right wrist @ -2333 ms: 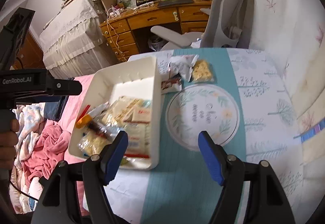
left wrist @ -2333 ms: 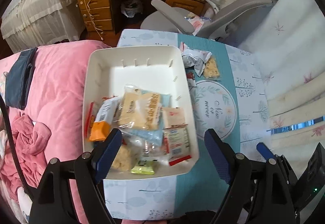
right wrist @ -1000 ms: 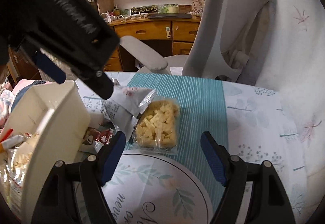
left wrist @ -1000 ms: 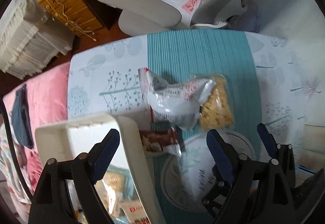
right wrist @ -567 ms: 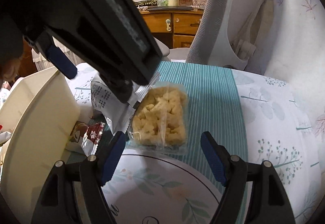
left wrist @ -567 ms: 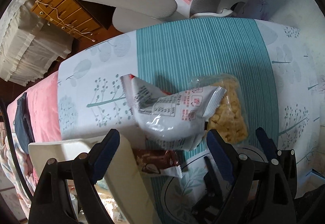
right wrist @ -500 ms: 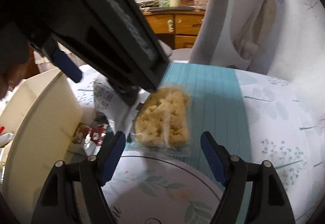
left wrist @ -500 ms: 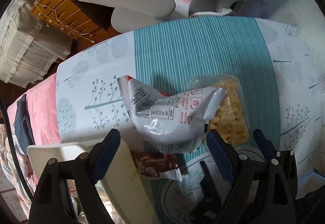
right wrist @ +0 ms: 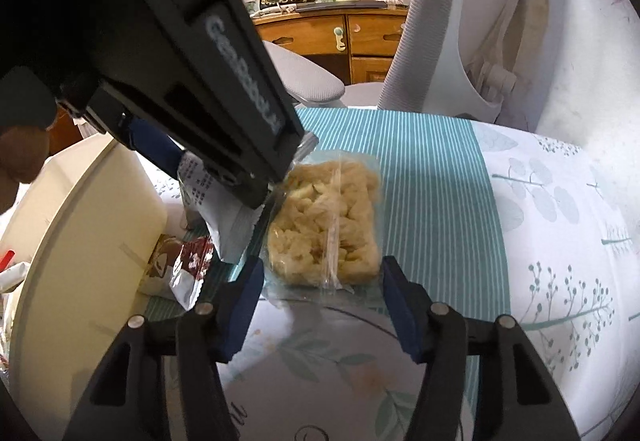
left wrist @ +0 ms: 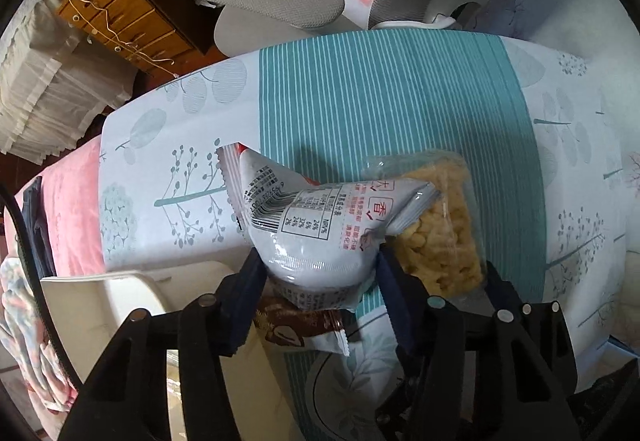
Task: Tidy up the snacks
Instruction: 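Grasp the white chip bag with the left tool while the right tool grasps the clear cracker bag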
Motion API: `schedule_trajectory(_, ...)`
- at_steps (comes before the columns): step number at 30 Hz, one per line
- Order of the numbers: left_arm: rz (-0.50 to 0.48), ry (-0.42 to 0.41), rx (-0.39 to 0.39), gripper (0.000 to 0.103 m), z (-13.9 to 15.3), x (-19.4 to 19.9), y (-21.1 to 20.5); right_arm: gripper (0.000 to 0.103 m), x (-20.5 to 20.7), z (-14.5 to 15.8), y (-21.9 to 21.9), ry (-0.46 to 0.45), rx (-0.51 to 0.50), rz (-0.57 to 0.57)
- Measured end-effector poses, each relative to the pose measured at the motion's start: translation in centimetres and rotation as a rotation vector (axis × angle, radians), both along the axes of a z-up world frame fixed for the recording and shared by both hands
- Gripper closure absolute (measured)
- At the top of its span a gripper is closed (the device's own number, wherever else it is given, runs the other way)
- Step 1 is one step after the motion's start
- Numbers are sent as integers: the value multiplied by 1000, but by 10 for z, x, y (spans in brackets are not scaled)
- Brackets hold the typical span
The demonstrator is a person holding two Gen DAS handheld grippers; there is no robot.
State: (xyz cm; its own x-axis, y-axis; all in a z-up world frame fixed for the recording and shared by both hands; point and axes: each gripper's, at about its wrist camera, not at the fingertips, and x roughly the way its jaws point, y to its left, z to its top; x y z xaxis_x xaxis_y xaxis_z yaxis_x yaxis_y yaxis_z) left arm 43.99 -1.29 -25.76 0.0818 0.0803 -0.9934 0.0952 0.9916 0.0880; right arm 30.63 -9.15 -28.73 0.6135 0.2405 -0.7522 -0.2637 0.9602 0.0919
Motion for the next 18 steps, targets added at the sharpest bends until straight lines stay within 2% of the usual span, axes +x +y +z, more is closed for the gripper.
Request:
schedule_trajectory(8, -21, -35, -39, 49, 29, -19, -9, 47, -16, 15, -8, 34, -44, 6)
schedule_trajectory(15, -43, -50, -122, 49, 54, -52, -14, 48, -44, 39, -24, 52, -86, 5)
schedule_trajectory(17, -43, -60, -168, 49, 63, -64, -13, 55, -54, 45, -27, 55, -95, 1)
schedule_trajectory(18, -38, -63, -182, 49, 67, -69, -11, 63, -58, 47, -27, 59, -100, -1)
